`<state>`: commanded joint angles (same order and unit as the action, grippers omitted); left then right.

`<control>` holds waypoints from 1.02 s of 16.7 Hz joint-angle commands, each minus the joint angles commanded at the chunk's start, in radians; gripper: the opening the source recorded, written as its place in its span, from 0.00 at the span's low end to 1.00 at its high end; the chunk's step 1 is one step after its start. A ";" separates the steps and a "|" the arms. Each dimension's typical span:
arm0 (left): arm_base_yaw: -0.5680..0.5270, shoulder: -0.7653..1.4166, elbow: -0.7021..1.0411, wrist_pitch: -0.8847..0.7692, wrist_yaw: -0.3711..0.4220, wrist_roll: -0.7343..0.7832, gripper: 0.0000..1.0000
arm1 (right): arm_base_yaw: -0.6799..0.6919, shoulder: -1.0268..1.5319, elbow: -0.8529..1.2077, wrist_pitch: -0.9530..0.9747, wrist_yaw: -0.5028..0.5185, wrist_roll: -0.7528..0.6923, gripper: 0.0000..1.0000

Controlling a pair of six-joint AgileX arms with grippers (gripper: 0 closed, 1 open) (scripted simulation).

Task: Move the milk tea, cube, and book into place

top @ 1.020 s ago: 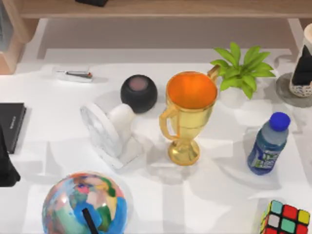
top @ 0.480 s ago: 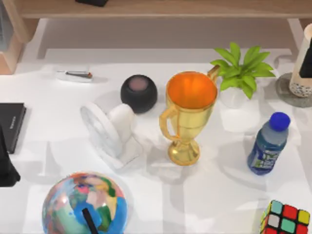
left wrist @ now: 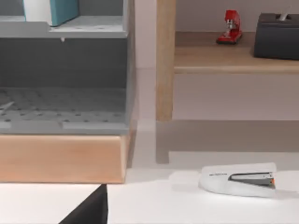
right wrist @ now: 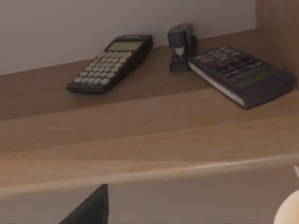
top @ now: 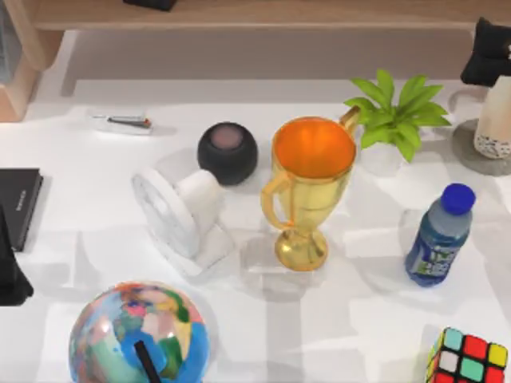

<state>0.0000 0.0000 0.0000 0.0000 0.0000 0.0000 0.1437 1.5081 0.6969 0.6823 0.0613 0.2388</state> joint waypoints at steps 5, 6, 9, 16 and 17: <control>0.000 0.000 0.000 0.000 0.000 0.000 1.00 | 0.221 -0.155 0.146 -0.493 -0.008 0.293 1.00; 0.000 0.000 0.000 0.000 0.000 0.000 1.00 | 0.267 -0.184 0.174 -0.607 -0.013 0.352 1.00; 0.000 0.000 0.000 0.000 0.000 0.000 1.00 | 0.391 -0.252 0.245 -0.951 -0.030 0.514 1.00; 0.000 0.000 0.000 0.000 0.000 0.000 1.00 | 0.531 -0.246 0.261 -1.609 -0.061 0.767 1.00; 0.000 0.000 0.000 0.000 0.000 0.000 1.00 | 0.534 -0.232 0.250 -1.675 -0.062 0.783 1.00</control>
<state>0.0000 0.0000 0.0000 0.0000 0.0000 0.0000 0.6775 1.2761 0.9467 -0.9922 -0.0011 1.0219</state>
